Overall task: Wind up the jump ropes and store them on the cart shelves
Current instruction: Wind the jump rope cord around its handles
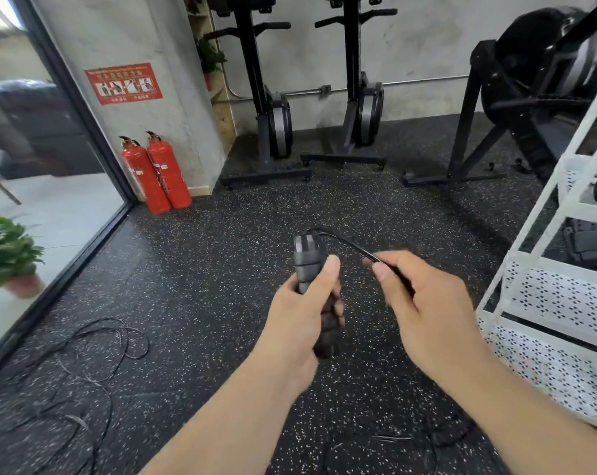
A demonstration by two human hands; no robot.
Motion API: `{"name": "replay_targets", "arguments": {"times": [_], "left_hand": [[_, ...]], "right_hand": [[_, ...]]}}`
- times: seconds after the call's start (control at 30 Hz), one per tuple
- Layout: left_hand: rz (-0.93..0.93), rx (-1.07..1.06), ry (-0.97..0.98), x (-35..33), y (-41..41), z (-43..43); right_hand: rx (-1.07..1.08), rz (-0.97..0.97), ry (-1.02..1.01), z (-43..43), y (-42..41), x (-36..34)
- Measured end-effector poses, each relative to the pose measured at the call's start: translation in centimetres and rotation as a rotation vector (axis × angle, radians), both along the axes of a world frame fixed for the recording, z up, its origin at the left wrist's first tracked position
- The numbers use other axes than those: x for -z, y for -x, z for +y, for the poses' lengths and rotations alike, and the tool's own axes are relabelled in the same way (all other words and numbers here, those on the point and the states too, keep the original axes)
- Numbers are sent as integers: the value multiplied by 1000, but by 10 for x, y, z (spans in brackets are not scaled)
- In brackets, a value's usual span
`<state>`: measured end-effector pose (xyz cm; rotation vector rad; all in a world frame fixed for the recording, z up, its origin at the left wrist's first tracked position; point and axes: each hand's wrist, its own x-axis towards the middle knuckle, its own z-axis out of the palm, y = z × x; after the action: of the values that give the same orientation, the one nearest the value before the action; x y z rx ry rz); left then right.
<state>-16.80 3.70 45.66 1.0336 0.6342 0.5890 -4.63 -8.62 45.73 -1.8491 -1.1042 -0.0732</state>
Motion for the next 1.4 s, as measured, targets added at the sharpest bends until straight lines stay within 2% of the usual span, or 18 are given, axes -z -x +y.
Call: {"name": "replay_targets", "arguments": {"times": [0.1,0.23,0.3,0.47,0.63,0.77,0.87,0.93,1.03,1.07,1.13,1.2,1.23,1.3,1.4], "left_hand": [[-23,-47,148,-2,-7,-5],[-10,-87,245,-3,-9,-4],[-6,-179,283,-3,-9,-2],[-150,-340,440,5,-5,16],[-195,-226,536,8,-4,7],[-134,-171,590,8,-6,-1],[-102,-69,539,13,-8,2],[-74,37,398,14,-7,3],[172,97,-91,17,-5,-1],[330,55,-321,19,-3,-1],[622,-63,-972,23,2,0],[665,-96,-1585,24,5,1],[666,-33,-1761,25,5,2],[749,104,-1904,27,2,2],[876,192,-1897,23,-2,2]], "right_hand": [[58,-3,-41,6,29,12],[-14,43,-99,13,51,25],[-61,5,-69,14,55,32],[-158,20,71,9,68,45],[-101,36,133,7,66,39],[-113,91,191,12,52,40],[-82,106,169,11,44,40],[-41,250,124,11,35,36],[50,435,106,12,9,34],[64,495,127,11,-2,35],[56,581,211,7,-18,35],[1,602,286,1,-25,33],[-35,599,306,-1,-26,30],[-91,587,336,-4,-23,26],[-136,616,364,-6,-16,20]]}}
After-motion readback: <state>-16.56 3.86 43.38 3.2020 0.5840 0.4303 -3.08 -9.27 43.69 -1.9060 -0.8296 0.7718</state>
